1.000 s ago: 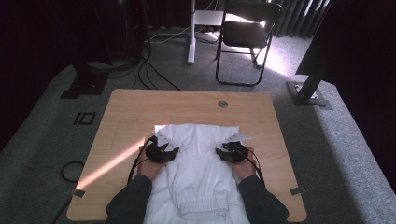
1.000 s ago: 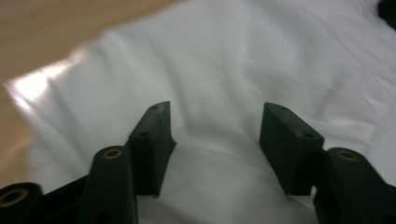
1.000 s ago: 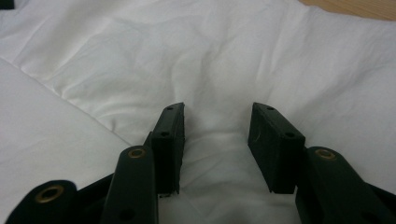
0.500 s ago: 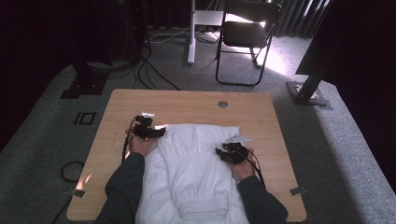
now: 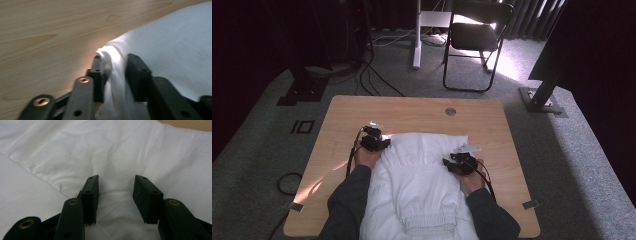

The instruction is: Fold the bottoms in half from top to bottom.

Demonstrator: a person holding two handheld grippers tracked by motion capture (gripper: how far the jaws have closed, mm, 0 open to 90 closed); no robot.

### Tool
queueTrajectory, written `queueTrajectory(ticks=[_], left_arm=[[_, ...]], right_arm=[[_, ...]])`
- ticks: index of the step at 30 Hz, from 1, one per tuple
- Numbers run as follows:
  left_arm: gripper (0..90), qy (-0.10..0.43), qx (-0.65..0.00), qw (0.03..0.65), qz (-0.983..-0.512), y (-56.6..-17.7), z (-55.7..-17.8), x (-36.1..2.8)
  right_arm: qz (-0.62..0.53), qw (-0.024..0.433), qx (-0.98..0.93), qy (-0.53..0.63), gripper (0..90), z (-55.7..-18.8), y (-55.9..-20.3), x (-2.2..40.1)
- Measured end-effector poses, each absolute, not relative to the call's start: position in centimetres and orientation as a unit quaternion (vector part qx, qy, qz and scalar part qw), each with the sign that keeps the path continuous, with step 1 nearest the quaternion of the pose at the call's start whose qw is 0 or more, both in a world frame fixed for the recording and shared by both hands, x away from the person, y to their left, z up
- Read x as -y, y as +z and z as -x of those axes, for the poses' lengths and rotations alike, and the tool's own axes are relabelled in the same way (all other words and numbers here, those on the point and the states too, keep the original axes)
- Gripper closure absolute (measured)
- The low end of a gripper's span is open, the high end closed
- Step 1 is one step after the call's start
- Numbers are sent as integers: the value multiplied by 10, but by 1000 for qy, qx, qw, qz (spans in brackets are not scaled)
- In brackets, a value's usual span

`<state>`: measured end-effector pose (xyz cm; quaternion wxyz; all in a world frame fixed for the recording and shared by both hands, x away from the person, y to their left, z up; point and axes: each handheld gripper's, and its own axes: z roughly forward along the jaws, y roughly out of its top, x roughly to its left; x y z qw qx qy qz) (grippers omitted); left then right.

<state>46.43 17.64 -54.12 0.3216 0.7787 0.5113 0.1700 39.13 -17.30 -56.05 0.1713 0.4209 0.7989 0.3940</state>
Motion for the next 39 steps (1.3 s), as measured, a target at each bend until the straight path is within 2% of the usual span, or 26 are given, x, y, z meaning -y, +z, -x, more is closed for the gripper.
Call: queueTrajectory(ticks=[3, 4, 7, 11, 13, 14, 16, 19, 23, 26, 29, 31, 32, 34, 39], left_arm=[[782, 182, -497, 307, -791, -539, -463, -171], [786, 184, -494, 304, -793, -539, -463, -170], [787, 180, -492, 311, -793, -540, -464, -172], [782, 174, -494, 319, -790, -541, -464, -175], [779, 174, -494, 321, -790, -541, -464, -176], [778, 174, -494, 321, -790, -541, -464, -176], [776, 169, -496, 328, -786, -542, -464, -178], [771, 167, -496, 334, -784, -543, -464, -179], [769, 164, -497, 339, -782, -544, -464, -181], [770, 166, -500, 343, -778, -545, -463, -181], [784, 169, -502, 345, -775, -545, -461, -180], [807, 162, -504, 348, -774, -545, -462, -180], [819, 161, -506, 350, -772, -545, -462, -180], [848, 151, -513, 350, -769, -543, -464, -184], [864, 147, -524, 386, -745, -519, -470, -196]], right_arm=[[-422, 150, -810, 379, 551, -398, -555, 173], [-426, 141, -811, 375, 576, -401, -552, 174], [-448, 176, -793, 374, 578, -412, -538, 182], [-499, 177, -755, 387, 468, -439, -522, 202], [-517, 170, -749, 379, 399, -455, -521, 208], [-517, 170, -749, 379, 399, -455, -521, 208], [-536, 178, -743, 359, 345, -470, -526, 211], [-561, 173, -737, 336, 311, -483, -538, 218], [-569, 148, -735, 337, 318, -489, -547, 222], [-558, 147, -745, 335, 430, -488, -546, 220], [-550, 137, -754, 332, 627, -485, -544, 215], [-541, 130, -765, 324, 792, -485, -543, 212], [-542, 118, -766, 325, 835, -485, -542, 212], [-542, 116, -767, 325, 858, -486, -541, 213], [-521, 151, -766, 345, 864, -484, -519, 216]])
